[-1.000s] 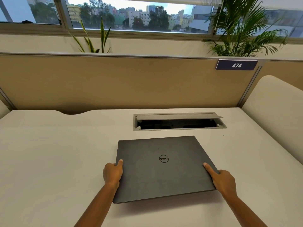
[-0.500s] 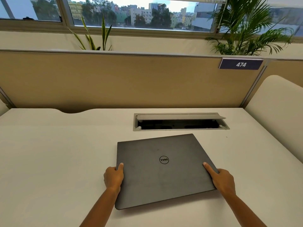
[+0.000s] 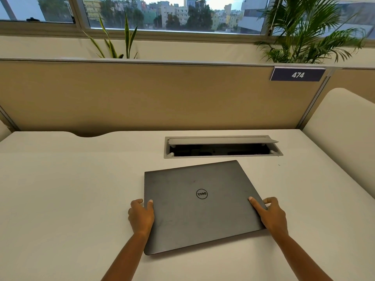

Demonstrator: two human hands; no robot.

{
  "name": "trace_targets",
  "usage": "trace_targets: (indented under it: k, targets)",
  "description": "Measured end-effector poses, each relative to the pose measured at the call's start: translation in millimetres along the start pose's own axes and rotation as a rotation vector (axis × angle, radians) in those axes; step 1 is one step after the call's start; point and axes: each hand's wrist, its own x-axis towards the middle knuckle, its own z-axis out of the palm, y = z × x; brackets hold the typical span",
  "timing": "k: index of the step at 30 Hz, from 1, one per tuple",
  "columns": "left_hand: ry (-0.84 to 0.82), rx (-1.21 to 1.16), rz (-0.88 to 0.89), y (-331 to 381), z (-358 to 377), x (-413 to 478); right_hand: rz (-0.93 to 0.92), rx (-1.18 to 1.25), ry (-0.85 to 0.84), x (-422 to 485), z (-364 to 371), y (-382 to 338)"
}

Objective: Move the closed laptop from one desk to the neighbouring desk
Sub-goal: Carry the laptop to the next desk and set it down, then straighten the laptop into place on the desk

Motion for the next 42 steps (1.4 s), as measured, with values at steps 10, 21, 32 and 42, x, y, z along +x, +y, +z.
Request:
trace_targets:
  k: [10,21,32,42]
  targets:
    - [-0.026,0.022,0.079,-7.8,-4.6,-16.8,-0.120,-0.020,0.030,-16.8,0.2,3.5]
    - [-0.018,0.207,0.455,-58.1,-18.2,-74.3,-0.249,0.030,0.166,-63.3,4.0,29.5]
    - [-0.167,0.398,0.569,-78.4,-29.2,-72.5,-0.284,-0.078,0.151,-82.6,-0.9,38.6]
    - [-0.206,0.465,0.564,-78.0,-30.7,-64.3,-0.290,-0.060,0.128,-83.7,-3.4,41.1]
